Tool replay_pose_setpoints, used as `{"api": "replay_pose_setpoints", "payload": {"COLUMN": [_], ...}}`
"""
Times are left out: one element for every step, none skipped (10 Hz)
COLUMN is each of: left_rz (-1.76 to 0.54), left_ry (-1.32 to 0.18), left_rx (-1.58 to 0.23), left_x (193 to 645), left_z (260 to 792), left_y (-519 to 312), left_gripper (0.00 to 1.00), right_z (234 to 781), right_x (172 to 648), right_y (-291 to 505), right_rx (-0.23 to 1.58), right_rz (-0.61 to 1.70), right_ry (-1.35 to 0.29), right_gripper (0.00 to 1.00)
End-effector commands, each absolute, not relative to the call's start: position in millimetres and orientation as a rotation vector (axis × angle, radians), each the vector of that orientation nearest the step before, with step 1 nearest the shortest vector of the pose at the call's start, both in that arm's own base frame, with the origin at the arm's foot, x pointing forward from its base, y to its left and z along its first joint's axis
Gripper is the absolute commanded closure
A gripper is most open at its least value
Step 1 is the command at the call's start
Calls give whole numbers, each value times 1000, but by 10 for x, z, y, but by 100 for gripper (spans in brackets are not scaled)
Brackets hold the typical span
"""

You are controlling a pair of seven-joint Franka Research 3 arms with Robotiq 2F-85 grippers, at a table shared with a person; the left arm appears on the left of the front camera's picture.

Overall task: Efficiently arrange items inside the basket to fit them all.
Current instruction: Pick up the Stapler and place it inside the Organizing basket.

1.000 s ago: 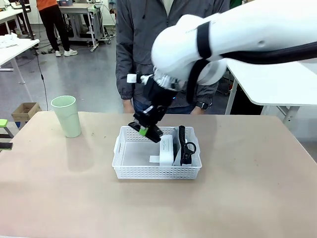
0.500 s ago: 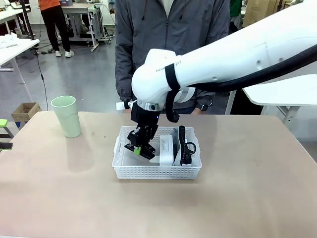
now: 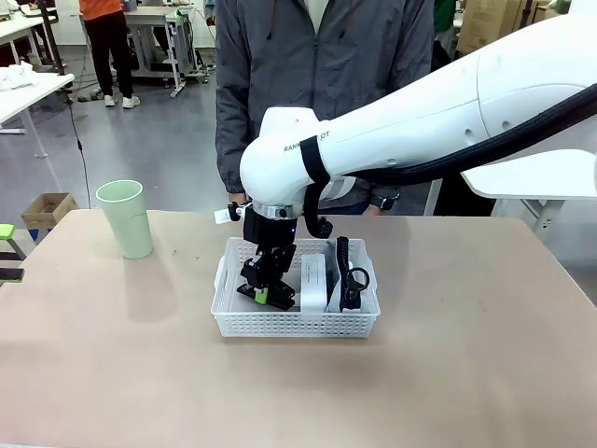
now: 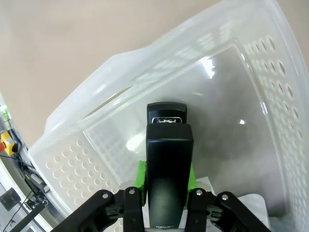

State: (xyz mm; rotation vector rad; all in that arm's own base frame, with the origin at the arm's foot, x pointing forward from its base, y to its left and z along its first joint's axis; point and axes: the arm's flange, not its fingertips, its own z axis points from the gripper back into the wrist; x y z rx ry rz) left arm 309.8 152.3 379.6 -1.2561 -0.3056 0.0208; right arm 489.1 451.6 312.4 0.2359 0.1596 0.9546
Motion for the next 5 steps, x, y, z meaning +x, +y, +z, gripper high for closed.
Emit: {"api": "replay_pose_setpoints", "payload": {"left_rz": [14, 14, 14, 14, 14], "left_ry": [-325, -325, -325, -325, -325], "left_rx": [-1262, -1262, -1262, -1262, -1262], "left_x": [3075, 3075, 3075, 3075, 3075], "left_z": [3795, 3795, 3795, 3795, 3795], "left_y": [1513, 1513, 1513, 1513, 1513], "left_gripper": [0, 0, 0, 0, 0], "right_z": [3136, 3136, 3109, 3093, 3088], "right_x": [4897, 4897, 4898, 4889, 4886], "right_y": [4500, 4500, 4507, 4510, 4506], "right_rx": [244, 244, 236, 220, 212], "right_rz": [945, 945, 952, 973, 972], "right_ry": [157, 157, 162, 164, 160], "right_gripper": [63, 63, 63, 63, 52]}}
